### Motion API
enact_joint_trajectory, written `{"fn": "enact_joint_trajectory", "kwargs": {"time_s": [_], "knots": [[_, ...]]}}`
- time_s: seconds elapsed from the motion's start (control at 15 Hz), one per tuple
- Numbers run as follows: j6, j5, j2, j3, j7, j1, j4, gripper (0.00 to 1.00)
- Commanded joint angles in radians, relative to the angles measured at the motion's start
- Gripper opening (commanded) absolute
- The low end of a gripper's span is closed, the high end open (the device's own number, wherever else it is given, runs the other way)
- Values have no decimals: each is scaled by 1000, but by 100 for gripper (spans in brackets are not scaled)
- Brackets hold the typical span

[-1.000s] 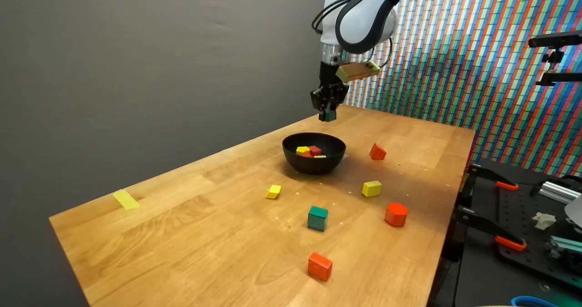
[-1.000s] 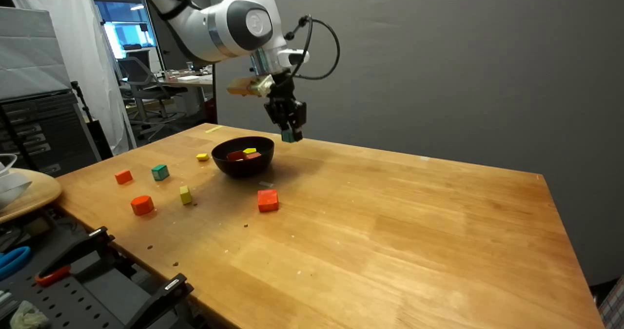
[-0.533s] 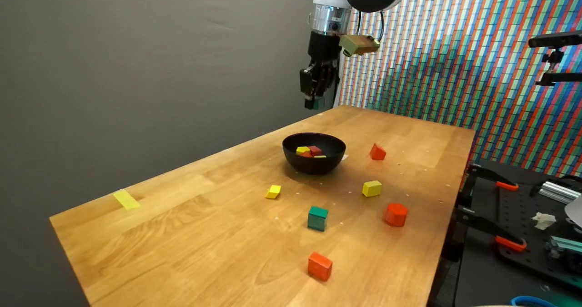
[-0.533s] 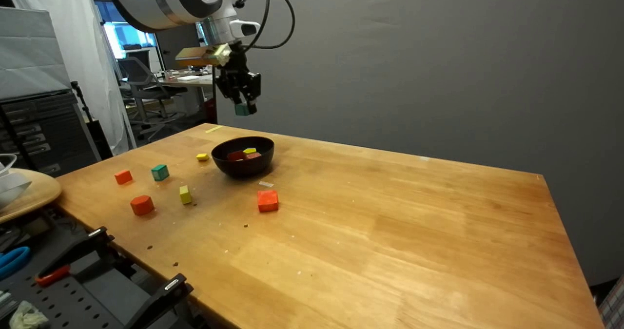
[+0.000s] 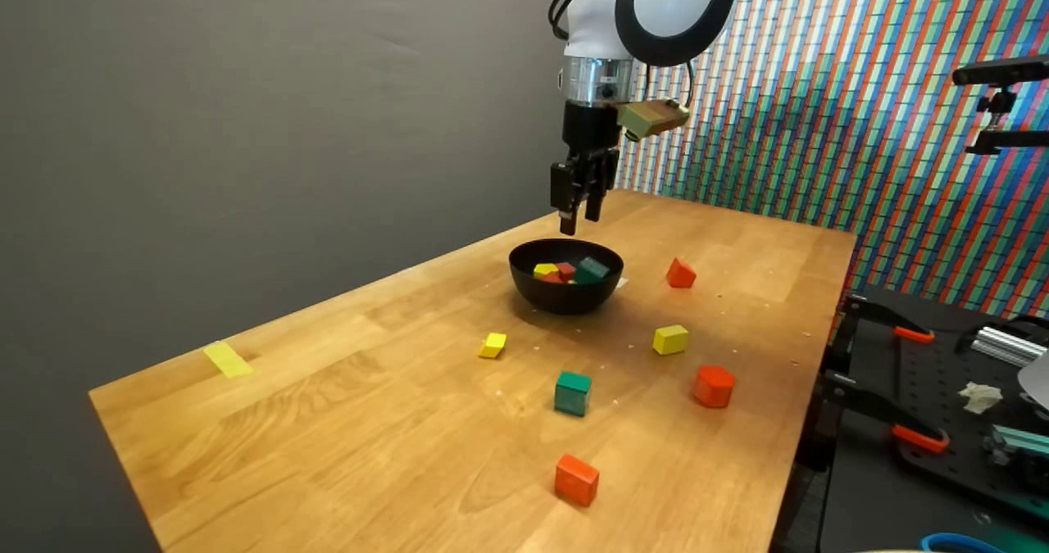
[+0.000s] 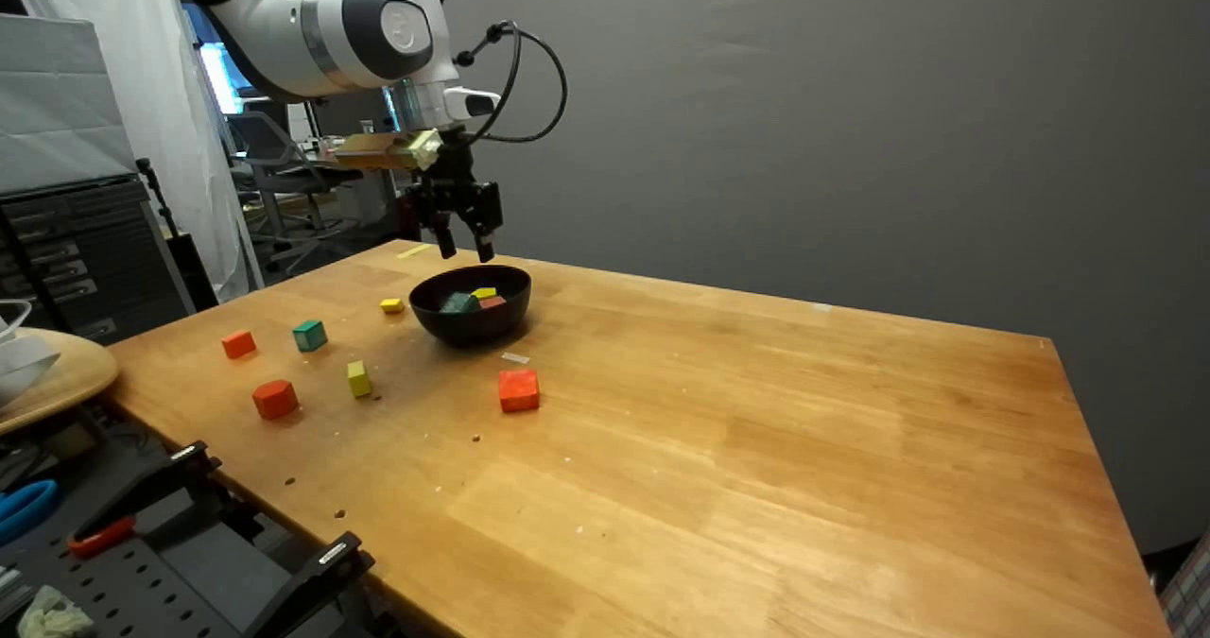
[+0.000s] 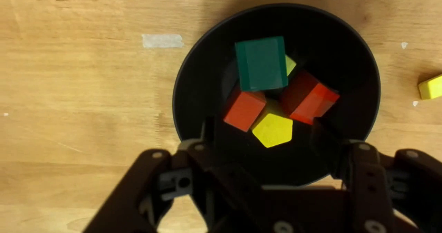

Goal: Put the colored blocks into the black bowl

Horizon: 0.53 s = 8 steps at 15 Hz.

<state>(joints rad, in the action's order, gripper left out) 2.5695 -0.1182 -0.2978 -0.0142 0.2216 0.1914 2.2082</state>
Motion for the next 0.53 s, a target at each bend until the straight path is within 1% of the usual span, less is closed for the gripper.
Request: {"fn": "enact_joint_trajectory", "kwargs": {"time_s": [0.0, 0.07, 0.13, 0.33, 0.47], "knots": [[-13, -20, 13, 1, 24, -2, 4, 93], [-29, -34, 38, 16, 62, 4, 20, 96], [-21, -38, 57, 28, 97, 3, 42, 100], [-6, -47, 110, 80, 232, -16, 137, 100], [2, -36, 141, 110, 286, -41, 212, 100]]}}
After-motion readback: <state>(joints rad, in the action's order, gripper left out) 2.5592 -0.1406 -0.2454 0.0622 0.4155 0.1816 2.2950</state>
